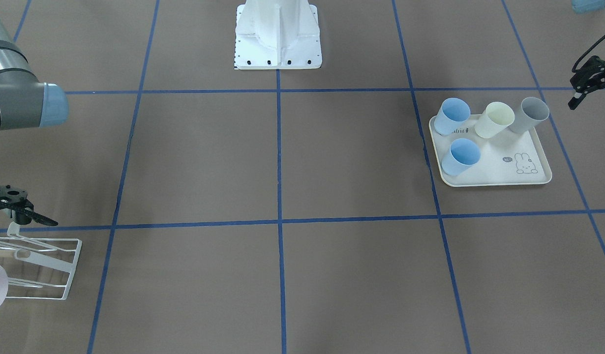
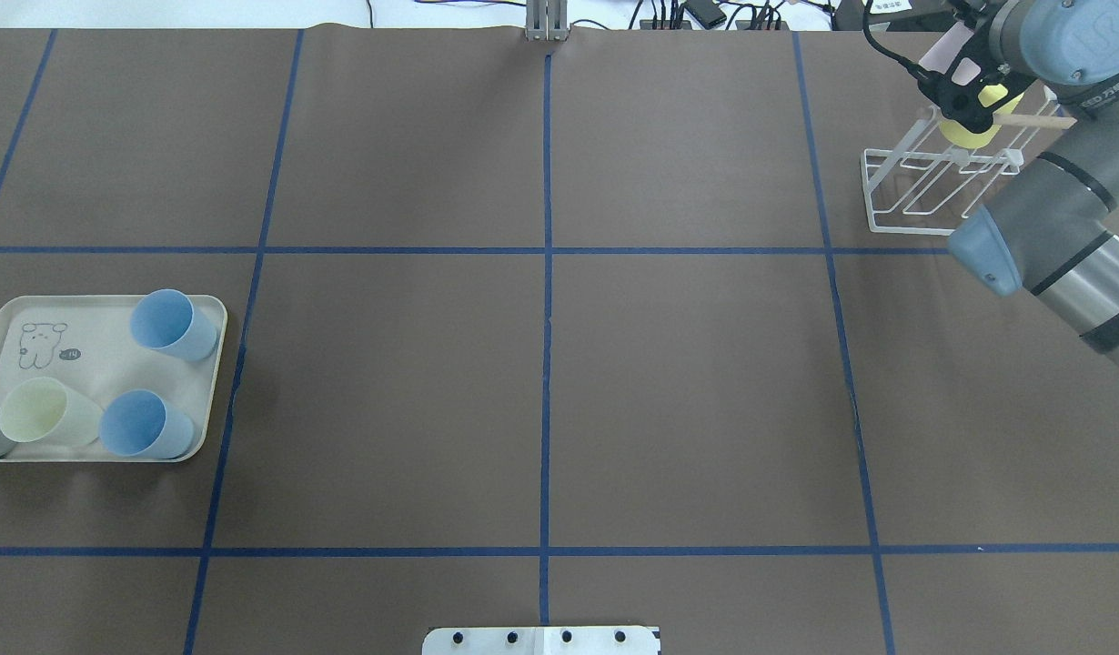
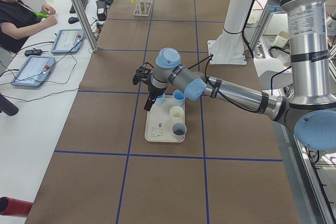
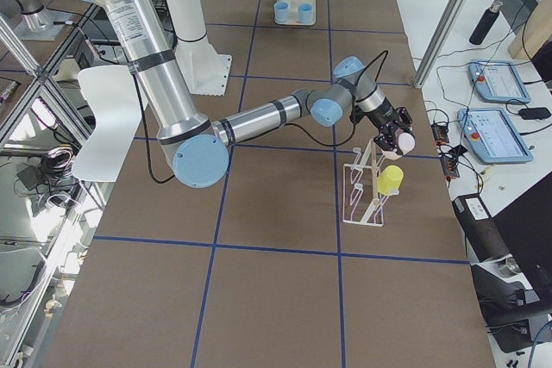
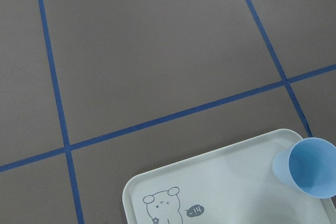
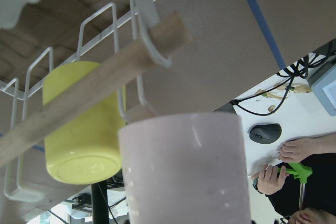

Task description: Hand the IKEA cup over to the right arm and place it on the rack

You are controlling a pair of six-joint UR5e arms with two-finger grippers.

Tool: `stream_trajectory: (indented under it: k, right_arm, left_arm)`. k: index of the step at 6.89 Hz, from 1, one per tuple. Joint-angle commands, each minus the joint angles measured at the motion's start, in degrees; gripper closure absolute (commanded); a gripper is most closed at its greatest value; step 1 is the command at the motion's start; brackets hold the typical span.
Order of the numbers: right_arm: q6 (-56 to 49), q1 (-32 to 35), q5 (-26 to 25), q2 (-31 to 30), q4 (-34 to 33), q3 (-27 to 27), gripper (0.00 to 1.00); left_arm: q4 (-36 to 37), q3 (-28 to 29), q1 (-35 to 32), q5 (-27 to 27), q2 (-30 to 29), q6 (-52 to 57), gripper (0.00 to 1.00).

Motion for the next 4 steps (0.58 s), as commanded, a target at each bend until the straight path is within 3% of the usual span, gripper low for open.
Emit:
stream_trajectory:
  k: [1,4]
  right_arm:
    - [0.0,-0.8,-0.8,-0.8,0.0,-0.5,0.63]
    - [0.7,-2.7,-3.1,-0.9,0.0,-1.4,0.62]
  left_arm:
    - [0.0,0.2,0.0,0.0,0.0,-0.2,0.0]
    - [0.0,0.7,0.1,0.1,-0.1,-0.2,0.0]
